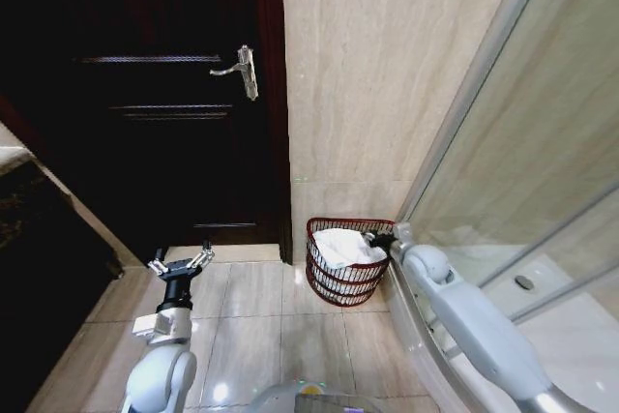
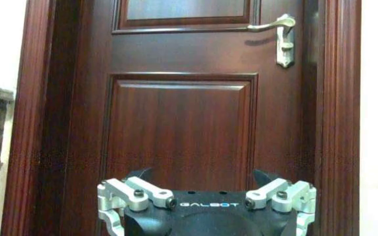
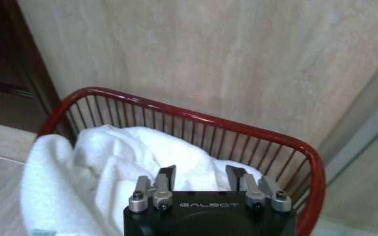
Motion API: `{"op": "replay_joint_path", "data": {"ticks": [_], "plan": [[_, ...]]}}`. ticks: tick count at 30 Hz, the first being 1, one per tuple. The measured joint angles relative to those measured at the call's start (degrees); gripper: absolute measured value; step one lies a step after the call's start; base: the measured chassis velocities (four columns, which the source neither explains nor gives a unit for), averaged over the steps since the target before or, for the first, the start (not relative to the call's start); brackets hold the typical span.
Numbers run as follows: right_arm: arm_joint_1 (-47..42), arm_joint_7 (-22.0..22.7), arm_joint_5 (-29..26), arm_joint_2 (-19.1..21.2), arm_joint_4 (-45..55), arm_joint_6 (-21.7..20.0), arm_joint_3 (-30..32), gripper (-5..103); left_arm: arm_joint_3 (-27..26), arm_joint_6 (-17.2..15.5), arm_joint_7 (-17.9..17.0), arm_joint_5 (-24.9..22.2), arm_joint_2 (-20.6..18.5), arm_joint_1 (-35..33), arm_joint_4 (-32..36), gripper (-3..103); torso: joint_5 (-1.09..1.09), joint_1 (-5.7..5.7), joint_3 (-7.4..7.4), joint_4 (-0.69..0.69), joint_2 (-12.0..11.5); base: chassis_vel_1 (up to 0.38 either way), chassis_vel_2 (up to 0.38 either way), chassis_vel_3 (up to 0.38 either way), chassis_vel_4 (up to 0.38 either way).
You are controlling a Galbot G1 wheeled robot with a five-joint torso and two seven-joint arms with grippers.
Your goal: Discard the used towel into the hamper.
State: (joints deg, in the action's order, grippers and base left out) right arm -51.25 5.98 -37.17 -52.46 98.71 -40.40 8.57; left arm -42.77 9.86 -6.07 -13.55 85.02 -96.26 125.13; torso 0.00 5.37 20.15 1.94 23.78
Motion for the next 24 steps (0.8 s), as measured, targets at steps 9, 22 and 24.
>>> {"op": "replay_joint_path", "data": {"ticks": [9,22,24], "plan": [[3.8,-0.1,-2.2,-2.0,-4.3,2.0,-1.4,85,-1.3,0.4,0.0,-1.8,-0.4,0.4,-0.6,100,0.01,0.0,0.0,0.02,0.0,0.0,0.0,0.0,0.0],[-12.4,2.7,14.0,-9.4,3.2,40.3,6.1,100,1.8,-0.9,0.9,-0.8,0.6,1.1,0.3,100,0.01,0.0,0.0,0.0,0.0,0.0,0.0,0.0,0.0],[-14.6,3.9,16.4,-10.3,5.2,40.7,8.3,100,1.9,-1.0,1.3,-0.7,0.6,1.2,-0.1,100,0.03,0.0,0.0,0.01,0.0,0.0,0.0,0.0,0.0]]}}
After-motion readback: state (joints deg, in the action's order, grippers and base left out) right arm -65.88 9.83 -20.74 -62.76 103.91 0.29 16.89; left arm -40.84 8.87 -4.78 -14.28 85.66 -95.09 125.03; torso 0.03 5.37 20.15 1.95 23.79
